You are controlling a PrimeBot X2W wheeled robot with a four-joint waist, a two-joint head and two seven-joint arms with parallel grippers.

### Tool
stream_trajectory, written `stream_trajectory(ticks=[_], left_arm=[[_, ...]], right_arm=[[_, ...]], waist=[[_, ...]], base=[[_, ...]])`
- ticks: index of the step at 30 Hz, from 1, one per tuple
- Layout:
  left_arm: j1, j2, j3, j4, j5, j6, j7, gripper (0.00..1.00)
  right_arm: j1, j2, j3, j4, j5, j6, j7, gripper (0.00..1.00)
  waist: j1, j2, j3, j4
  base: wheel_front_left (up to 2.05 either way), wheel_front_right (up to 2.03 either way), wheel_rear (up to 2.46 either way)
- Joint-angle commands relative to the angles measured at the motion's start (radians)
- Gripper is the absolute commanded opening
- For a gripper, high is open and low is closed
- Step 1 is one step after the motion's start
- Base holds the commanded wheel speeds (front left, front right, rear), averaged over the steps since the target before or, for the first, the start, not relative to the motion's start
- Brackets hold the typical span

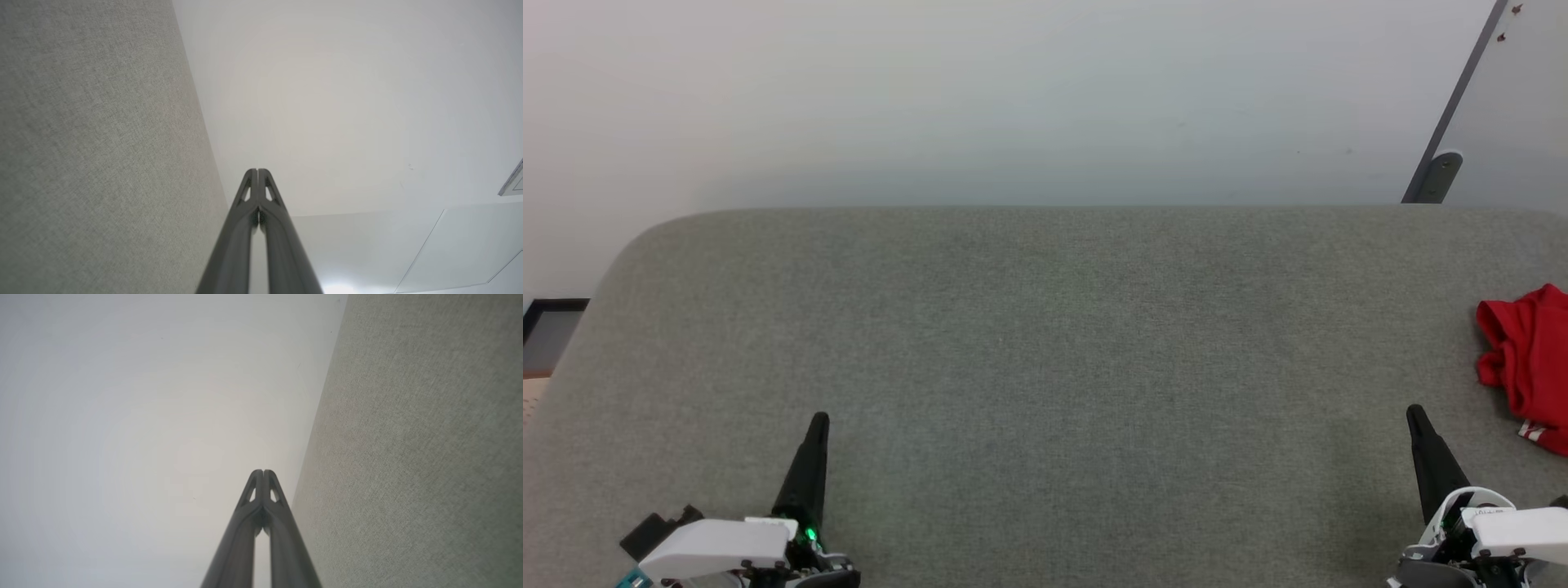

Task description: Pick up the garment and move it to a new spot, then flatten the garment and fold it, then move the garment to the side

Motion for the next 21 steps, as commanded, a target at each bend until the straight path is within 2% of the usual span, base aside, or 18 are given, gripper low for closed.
stream_trajectory(ticks=[1, 12, 21], left_arm=[[-0.015, -0.001, 0.003, 0.001, -0.014, -0.003, 0.006, 0.0], [-0.03, -0.007, 0.009, 0.01, -0.083, -0.003, 0.026, 0.0], [-0.029, -0.008, 0.011, 0.01, -0.078, -0.003, 0.027, 0.0]], right_arm=[[-0.015, 0.002, -0.003, 0.0, 0.013, -0.001, 0.006, 0.0], [-0.028, 0.012, -0.005, 0.005, 0.075, -0.001, 0.024, 0.0], [-0.023, 0.011, -0.005, 0.005, 0.071, -0.001, 0.024, 0.0]], waist=[[-0.0001, 0.0, 0.001, -0.001], [-0.0001, 0.0, 0.007, -0.011], [-0.0001, 0.0, 0.008, -0.011]], base=[[0.0, 0.0, 0.0], [0.0, 0.0, 0.0], [0.0, 0.0, 0.0]])
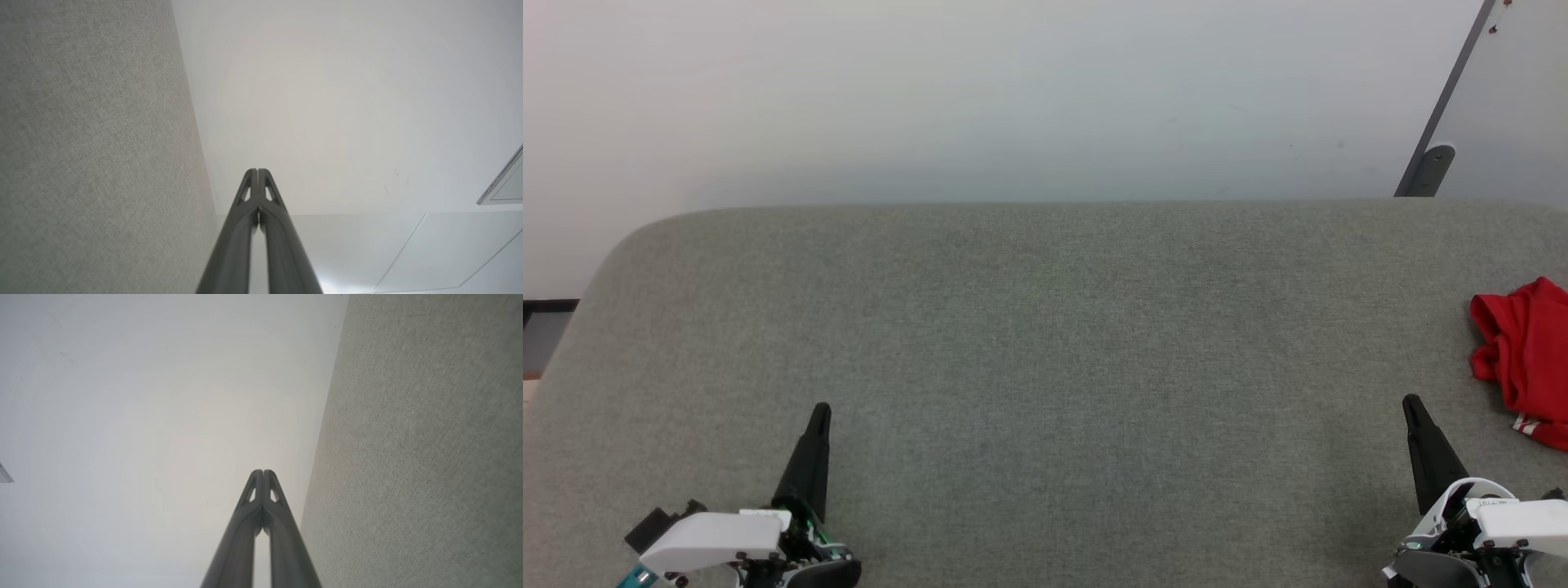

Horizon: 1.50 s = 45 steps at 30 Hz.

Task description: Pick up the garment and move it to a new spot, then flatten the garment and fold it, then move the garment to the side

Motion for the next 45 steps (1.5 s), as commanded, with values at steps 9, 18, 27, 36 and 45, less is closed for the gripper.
stream_trajectory(ticks=[9, 18, 27, 36, 45], left_arm=[[-0.01, -0.003, 0.004, 0.001, 0.0, -0.003, 0.004, 0.0], [-0.01, -0.004, 0.005, 0.001, 0.001, -0.003, 0.005, 0.0], [-0.01, -0.004, 0.006, 0.001, 0.002, -0.003, 0.006, 0.0], [-0.01, -0.005, 0.007, 0.001, 0.004, -0.003, 0.005, 0.0], [-0.01, -0.006, 0.008, 0.001, 0.005, -0.003, 0.007, 0.0]], right_arm=[[-0.004, 0.003, -0.001, 0.0, 0.004, -0.001, 0.003, 0.0], [-0.004, 0.003, 0.0, 0.0, 0.004, -0.001, 0.002, 0.0], [-0.004, 0.003, 0.0, 0.0, 0.004, -0.001, 0.002, 0.0], [-0.004, 0.003, 0.0, 0.0, 0.004, -0.001, 0.002, 0.0], [-0.003, 0.003, 0.0, 0.0, 0.004, -0.001, 0.002, 0.0]], waist=[[0.0, 0.0, 0.0, 0.0], [0.0, 0.0, 0.0, 0.0], [0.0, 0.0, 0.0, 0.0], [0.0, 0.0, 0.0, 0.0], [0.0, 0.0, 0.0, 0.0]], base=[[0.0, 0.0, 0.0], [0.0, 0.0, 0.0], [0.0, 0.0, 0.0], [0.0, 0.0, 0.0], [0.0, 0.0, 0.0]])
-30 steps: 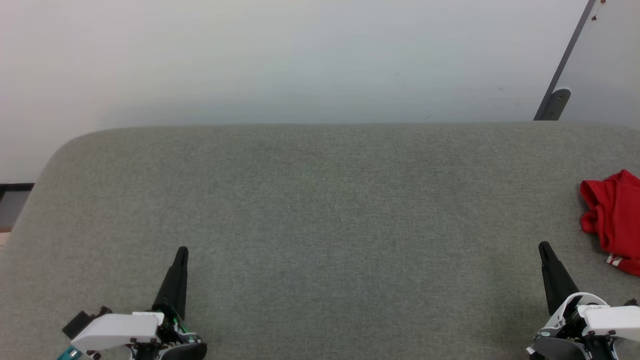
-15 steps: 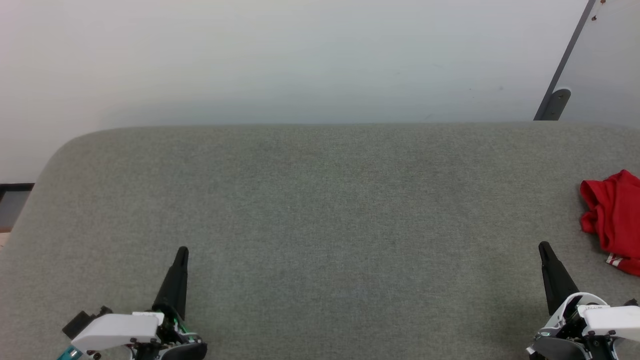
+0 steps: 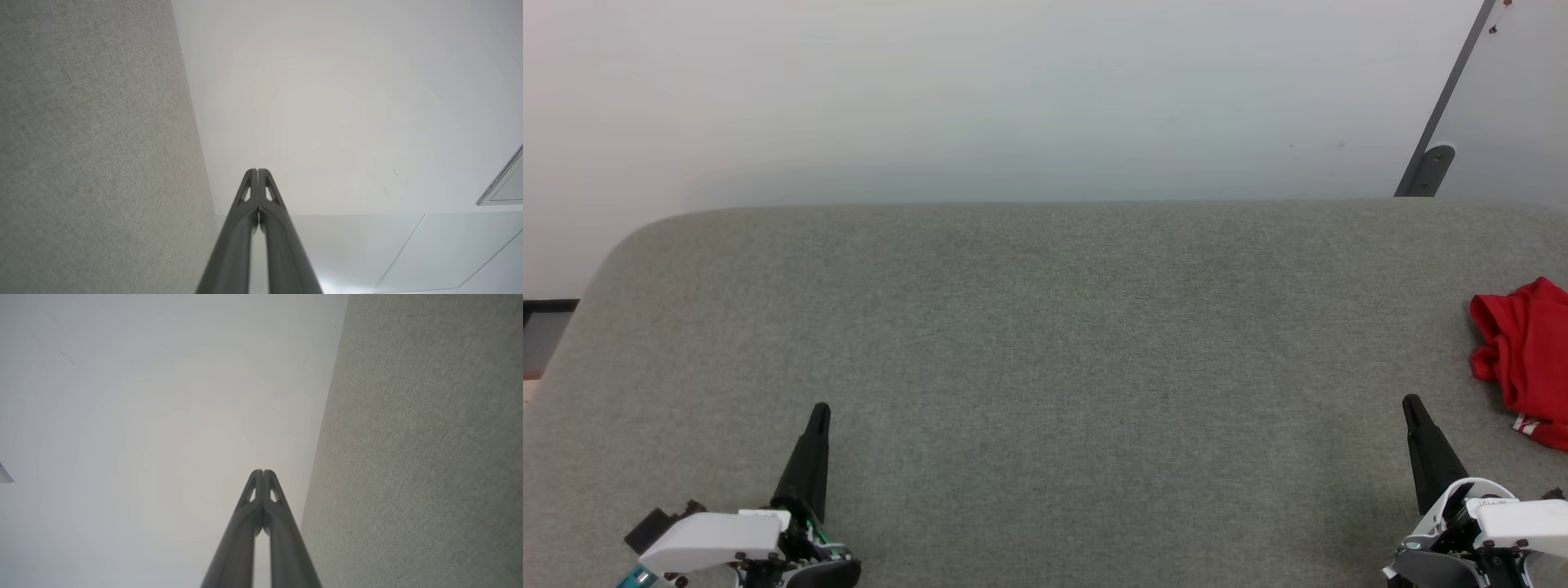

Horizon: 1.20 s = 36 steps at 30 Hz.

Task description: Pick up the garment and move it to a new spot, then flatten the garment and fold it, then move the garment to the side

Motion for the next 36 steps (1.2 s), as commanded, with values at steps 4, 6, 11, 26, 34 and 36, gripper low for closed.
stream_trajectory(ticks=[4, 6, 11, 26, 34, 36], left_arm=[[-0.01, -0.002, 0.002, 0.001, 0.004, -0.003, 0.002, 0.0], [-0.01, -0.002, 0.003, 0.001, 0.004, -0.003, 0.002, 0.0], [-0.01, -0.003, 0.003, 0.001, 0.004, -0.003, 0.003, 0.0], [-0.01, -0.003, 0.004, 0.001, 0.005, -0.003, 0.004, 0.0], [-0.01, -0.004, 0.005, 0.001, 0.006, -0.003, 0.005, 0.0], [-0.01, -0.004, 0.005, 0.001, 0.006, -0.003, 0.005, 0.0]], right_arm=[[-0.003, 0.003, 0.0, 0.0, 0.004, -0.001, 0.002, 0.0], [-0.003, 0.003, 0.0, 0.0, 0.004, -0.001, 0.002, 0.0], [-0.003, 0.003, 0.0, 0.0, 0.004, -0.001, 0.002, 0.0], [-0.003, 0.003, 0.0, 0.0, 0.004, -0.001, 0.002, 0.0], [-0.003, 0.003, 0.0, 0.0, 0.004, -0.001, 0.002, 0.0], [-0.003, 0.003, 0.0, 0.0, 0.004, -0.001, 0.002, 0.0]], waist=[[0.0, 0.0, 0.0, 0.0], [0.0, 0.0, 0.0, 0.0], [0.0, 0.0, 0.0, 0.0], [0.0, 0.0, 0.0, 0.0], [0.0, 0.0, 0.0, 0.0], [0.0, 0.0, 0.0, 0.0]], base=[[0.0, 0.0, 0.0], [0.0, 0.0, 0.0], [0.0, 0.0, 0.0], [0.0, 0.0, 0.0], [0.0, 0.0, 0.0], [0.0, 0.0, 0.0]])
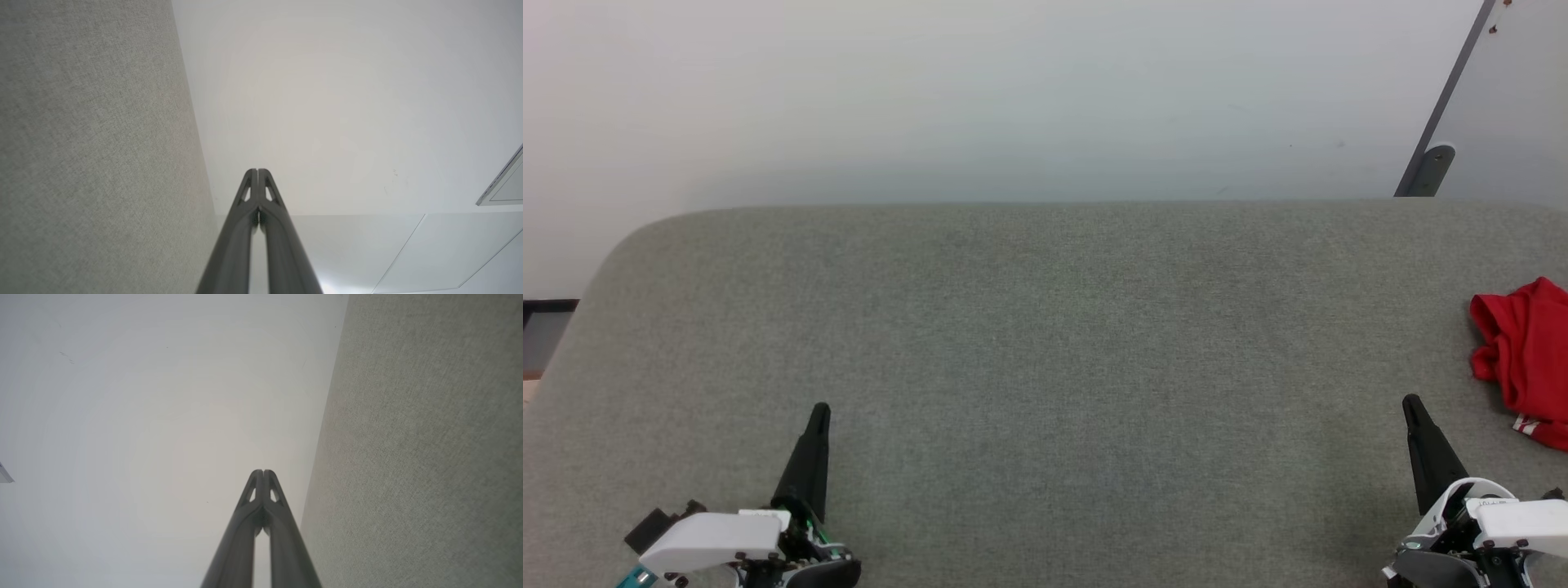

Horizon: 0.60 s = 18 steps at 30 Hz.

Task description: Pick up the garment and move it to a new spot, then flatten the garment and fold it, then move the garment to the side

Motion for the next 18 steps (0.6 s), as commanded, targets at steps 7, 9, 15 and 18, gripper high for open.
stream_trajectory(ticks=[7, 9, 15, 18], left_arm=[[-0.01, -0.002, 0.003, 0.001, 0.005, -0.003, 0.002, 0.0], [-0.01, -0.002, 0.003, 0.001, 0.005, -0.003, 0.002, 0.0], [-0.01, -0.002, 0.003, 0.001, 0.005, -0.003, 0.003, 0.0], [-0.01, -0.002, 0.004, 0.001, 0.005, -0.003, 0.003, 0.0]], right_arm=[[-0.003, 0.003, 0.0, 0.0, 0.004, -0.001, 0.002, 0.0], [-0.003, 0.003, 0.0, 0.0, 0.004, -0.001, 0.002, 0.0], [-0.003, 0.003, 0.0, 0.0, 0.004, -0.001, 0.002, 0.0], [-0.003, 0.003, 0.0, 0.0, 0.004, -0.001, 0.002, 0.0]], waist=[[0.0, -0.0001, 0.0, 0.0], [0.0, -0.0001, 0.0, 0.0], [0.0, -0.0001, 0.0, 0.0], [0.0, -0.0001, 0.0, 0.0]], base=[[0.0, 0.0, 0.0], [0.0, 0.0, 0.0], [0.0, 0.0, 0.0], [0.0, 0.0, 0.0]])
